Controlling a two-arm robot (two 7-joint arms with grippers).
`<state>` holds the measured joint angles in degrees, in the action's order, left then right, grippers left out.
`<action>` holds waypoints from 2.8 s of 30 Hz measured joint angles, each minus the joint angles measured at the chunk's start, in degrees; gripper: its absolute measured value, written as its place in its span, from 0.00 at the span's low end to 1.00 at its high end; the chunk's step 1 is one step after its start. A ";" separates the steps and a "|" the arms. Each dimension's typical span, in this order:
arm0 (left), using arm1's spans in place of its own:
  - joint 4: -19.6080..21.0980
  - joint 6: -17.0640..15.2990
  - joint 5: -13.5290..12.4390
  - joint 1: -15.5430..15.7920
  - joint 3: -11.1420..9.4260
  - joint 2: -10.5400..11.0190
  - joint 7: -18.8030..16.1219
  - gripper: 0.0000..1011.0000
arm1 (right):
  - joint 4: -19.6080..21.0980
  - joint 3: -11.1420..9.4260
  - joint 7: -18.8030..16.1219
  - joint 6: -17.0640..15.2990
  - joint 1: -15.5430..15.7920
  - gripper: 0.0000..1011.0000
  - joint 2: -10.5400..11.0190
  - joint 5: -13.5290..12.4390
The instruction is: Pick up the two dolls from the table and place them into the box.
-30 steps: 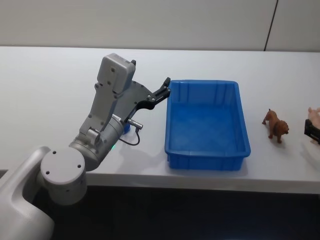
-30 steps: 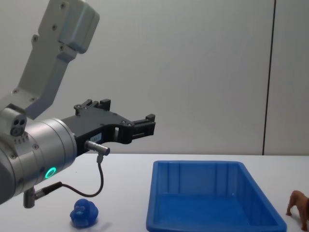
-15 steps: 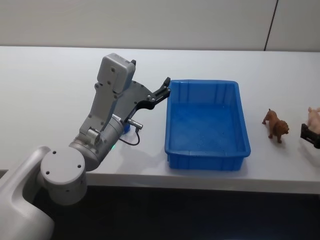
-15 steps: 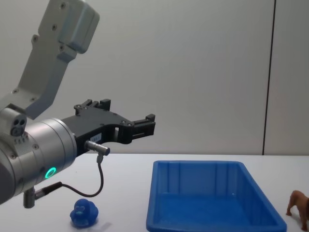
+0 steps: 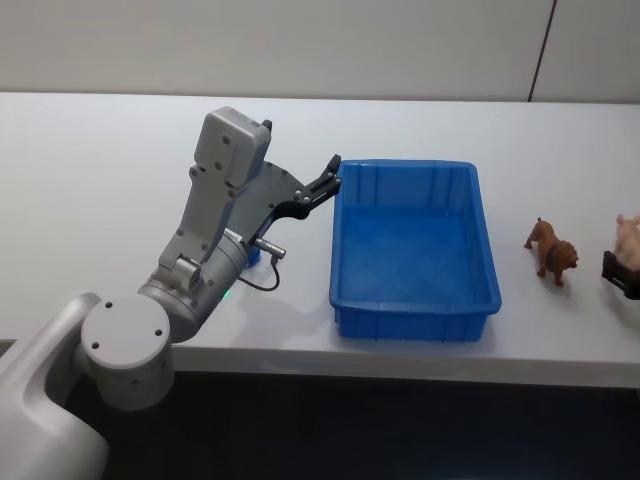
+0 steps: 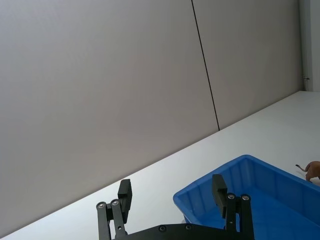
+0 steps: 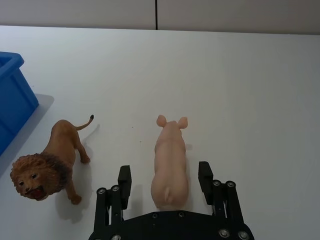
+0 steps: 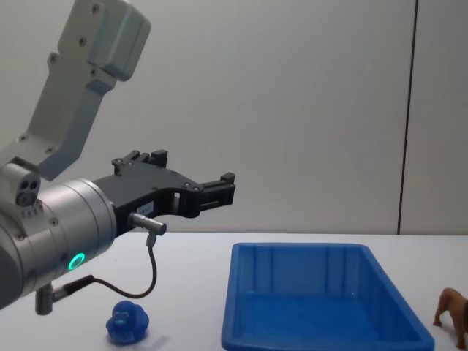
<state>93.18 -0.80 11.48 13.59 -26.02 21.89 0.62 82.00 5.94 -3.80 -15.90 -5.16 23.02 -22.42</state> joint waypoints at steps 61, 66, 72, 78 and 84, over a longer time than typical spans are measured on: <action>0.00 0.00 0.00 0.00 0.00 0.00 0.00 0.99 | 11.89 6.20 -17.12 -0.01 -5.67 0.38 -5.06 8.61; 0.00 0.00 0.00 0.00 0.00 0.00 0.00 0.99 | 10.17 7.83 -19.07 -1.99 -6.97 0.38 -6.57 10.37; 0.00 0.00 0.00 0.00 0.00 0.00 0.00 0.99 | 7.73 9.40 -20.56 -3.75 -8.26 0.41 -8.09 12.33; 0.00 0.00 0.00 0.00 0.00 0.00 0.00 0.99 | 5.97 10.21 -20.98 -4.54 -8.86 0.59 -8.81 13.12; 0.00 0.00 0.00 0.00 0.00 0.00 0.01 0.99 | 5.52 10.40 -20.90 -4.33 -8.84 0.77 -8.86 13.20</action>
<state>93.18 -0.79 11.48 13.59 -26.02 21.90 0.63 87.51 16.33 -24.69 -20.23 -14.00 14.16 -9.22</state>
